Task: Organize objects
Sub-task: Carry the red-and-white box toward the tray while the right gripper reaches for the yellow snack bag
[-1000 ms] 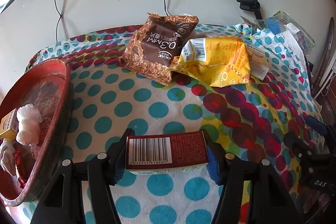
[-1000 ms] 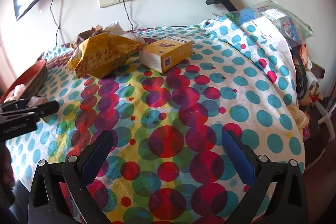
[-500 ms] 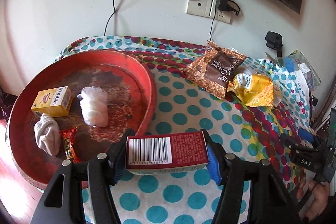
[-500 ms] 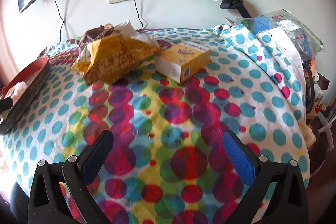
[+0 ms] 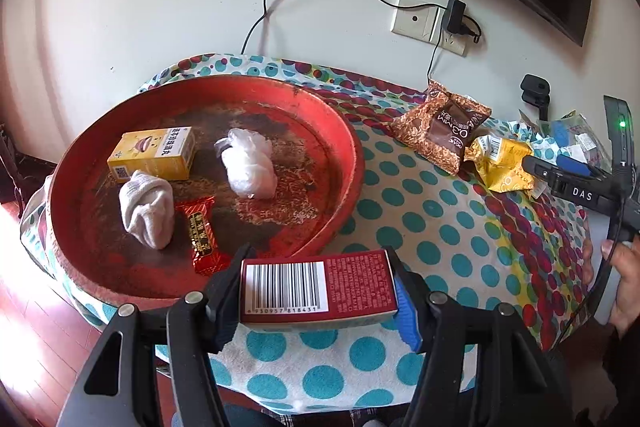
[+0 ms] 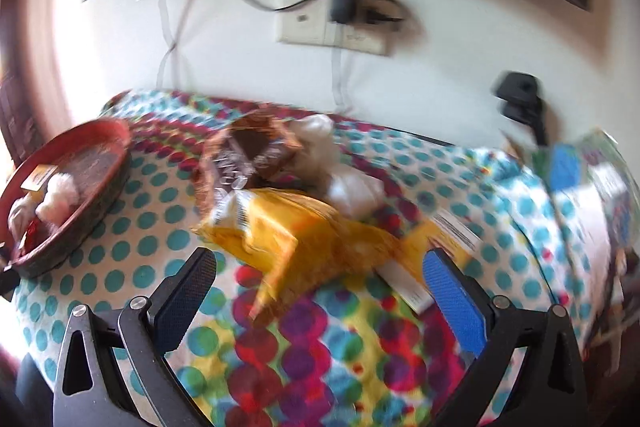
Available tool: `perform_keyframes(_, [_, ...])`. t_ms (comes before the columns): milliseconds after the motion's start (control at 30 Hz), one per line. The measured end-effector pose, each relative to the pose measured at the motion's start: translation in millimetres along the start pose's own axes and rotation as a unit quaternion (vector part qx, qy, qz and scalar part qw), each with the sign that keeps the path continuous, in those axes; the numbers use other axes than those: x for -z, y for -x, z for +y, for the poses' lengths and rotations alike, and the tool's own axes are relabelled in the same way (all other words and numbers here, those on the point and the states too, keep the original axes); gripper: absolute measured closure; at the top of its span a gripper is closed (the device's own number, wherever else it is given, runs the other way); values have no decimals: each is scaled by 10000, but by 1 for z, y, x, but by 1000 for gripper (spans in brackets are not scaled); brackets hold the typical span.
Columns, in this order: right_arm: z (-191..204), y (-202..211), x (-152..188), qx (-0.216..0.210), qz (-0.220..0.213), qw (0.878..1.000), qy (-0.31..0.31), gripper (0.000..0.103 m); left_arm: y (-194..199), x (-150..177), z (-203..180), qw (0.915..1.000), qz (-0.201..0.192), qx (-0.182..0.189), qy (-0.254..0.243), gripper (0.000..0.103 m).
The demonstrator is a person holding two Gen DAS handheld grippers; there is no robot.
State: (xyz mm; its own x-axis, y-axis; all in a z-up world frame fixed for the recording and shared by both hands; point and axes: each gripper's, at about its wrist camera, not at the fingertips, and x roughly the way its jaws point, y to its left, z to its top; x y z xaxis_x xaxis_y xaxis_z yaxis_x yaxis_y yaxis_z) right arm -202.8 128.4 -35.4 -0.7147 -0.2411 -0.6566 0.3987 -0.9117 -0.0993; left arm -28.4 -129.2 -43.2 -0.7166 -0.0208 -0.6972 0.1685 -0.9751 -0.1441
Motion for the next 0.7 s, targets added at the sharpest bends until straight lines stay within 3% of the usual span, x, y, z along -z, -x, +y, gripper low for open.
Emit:
perform_keyframes(67, [8, -11, -11, 119, 101, 9982, 575, 0, 2, 0, 8, 9999, -19, 26, 96, 39])
perform_keyframes(167, [9, -34, -21, -92, 529, 9927, 1080, 1, 7, -1, 15, 9997, -90, 97, 189, 39])
perform_keyframes(367, [-12, -78, -20, -727, 1354, 9852, 761, 1, 4, -3, 17, 9997, -143, 98, 158, 39])
perform_keyframes(500, [-5, -81, -8, -634, 1210, 9883, 683, 2, 3, -3, 23, 9997, -144, 38, 216, 39])
perform_keyframes(533, [-2, -82, -5, -562, 1221, 9885, 699, 8, 2, -2, 24, 9996, -128, 12, 237, 39])
perform_keyframes(600, [7, -81, 0, -236, 1053, 9897, 944, 11, 2, -2, 28, 9995, -131, -68, 283, 39])
perform_keyframes(633, [9, -79, 1, -209, 967, 9905, 956, 19, 3, -2, 30, 9994, -144, -126, 291, 39])
perform_keyframes(700, [5, -77, 2, -256, 910, 9926, 765, 24, 6, -4, 35, 9990, -180, -235, 329, 39])
